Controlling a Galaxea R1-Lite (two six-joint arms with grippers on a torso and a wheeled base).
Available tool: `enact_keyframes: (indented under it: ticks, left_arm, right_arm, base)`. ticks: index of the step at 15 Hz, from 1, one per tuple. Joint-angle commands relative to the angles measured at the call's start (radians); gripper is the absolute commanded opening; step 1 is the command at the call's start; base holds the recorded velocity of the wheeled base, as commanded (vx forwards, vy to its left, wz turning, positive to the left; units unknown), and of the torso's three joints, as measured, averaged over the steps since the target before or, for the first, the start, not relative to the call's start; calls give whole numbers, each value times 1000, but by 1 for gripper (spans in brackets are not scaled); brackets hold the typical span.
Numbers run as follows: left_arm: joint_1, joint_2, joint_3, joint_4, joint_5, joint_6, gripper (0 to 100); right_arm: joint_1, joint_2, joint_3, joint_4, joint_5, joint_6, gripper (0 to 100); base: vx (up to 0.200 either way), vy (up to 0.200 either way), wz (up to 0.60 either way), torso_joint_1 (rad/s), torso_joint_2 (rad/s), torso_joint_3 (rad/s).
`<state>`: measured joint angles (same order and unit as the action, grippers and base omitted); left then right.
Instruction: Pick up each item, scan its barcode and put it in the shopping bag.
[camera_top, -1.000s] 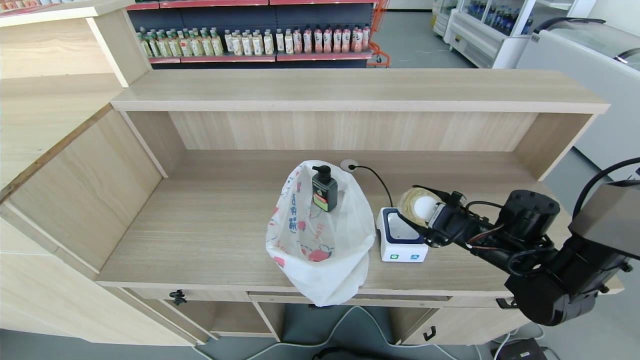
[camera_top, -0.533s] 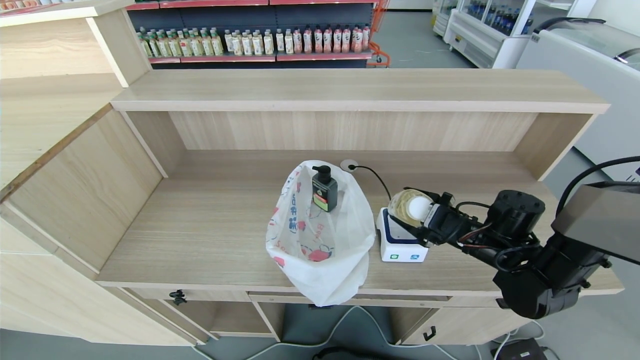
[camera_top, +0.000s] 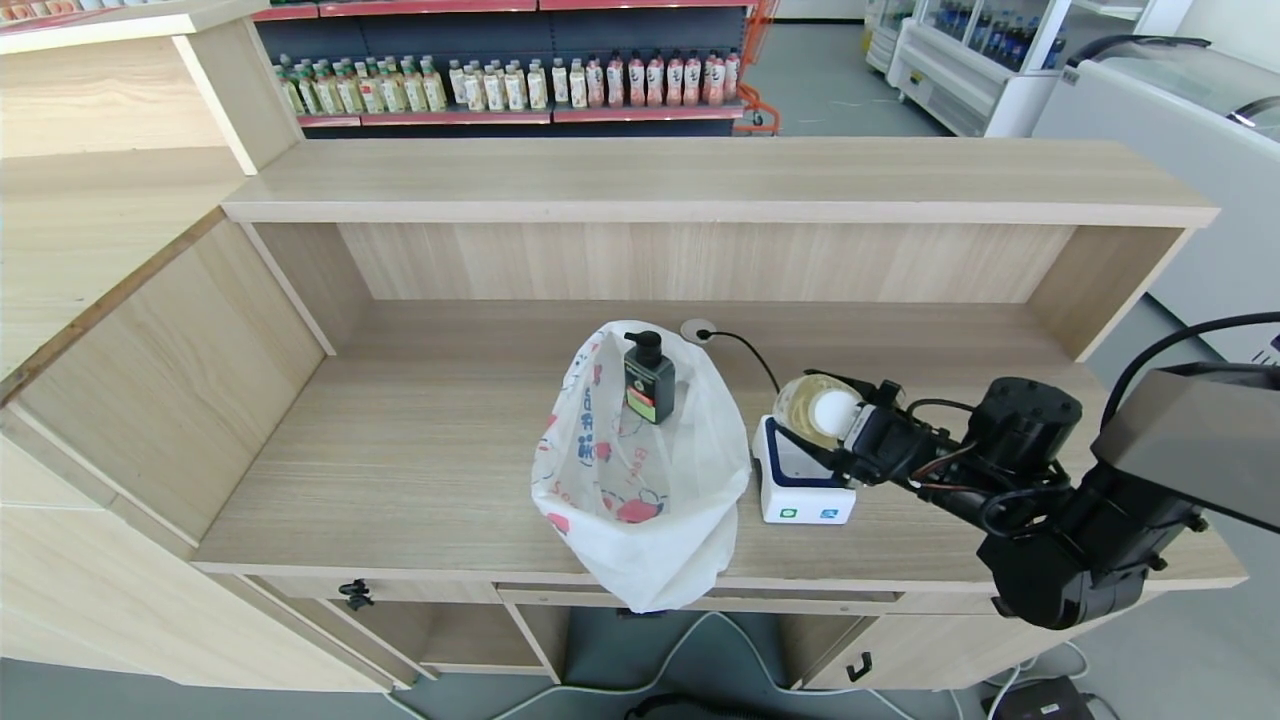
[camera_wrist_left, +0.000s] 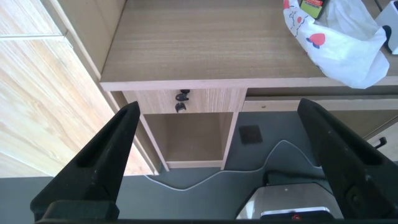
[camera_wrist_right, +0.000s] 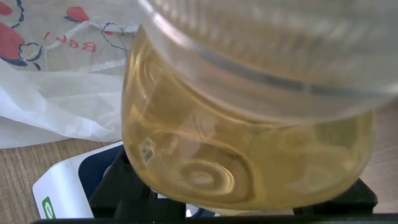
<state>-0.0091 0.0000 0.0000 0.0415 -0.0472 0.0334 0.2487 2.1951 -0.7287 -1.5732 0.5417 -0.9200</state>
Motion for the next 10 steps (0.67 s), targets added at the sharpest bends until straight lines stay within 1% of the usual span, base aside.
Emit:
enact_keyframes:
  ticks: [1, 8, 10]
  left_arm:
    - [0, 0, 0, 0, 0, 0, 100]
    - [0, 0, 0, 0, 0, 0, 100]
    - [0, 0, 0, 0, 0, 0, 100]
  right_arm:
    - [0, 8, 0, 2, 0, -2, 0]
    - [-6, -20, -1, 2, -3, 12, 0]
    - [-9, -137, 14, 2, -3, 93, 0]
  base:
    - [0, 0, 0, 0, 0, 0]
    - [0, 0, 0, 0, 0, 0]
    - [0, 0, 0, 0, 0, 0]
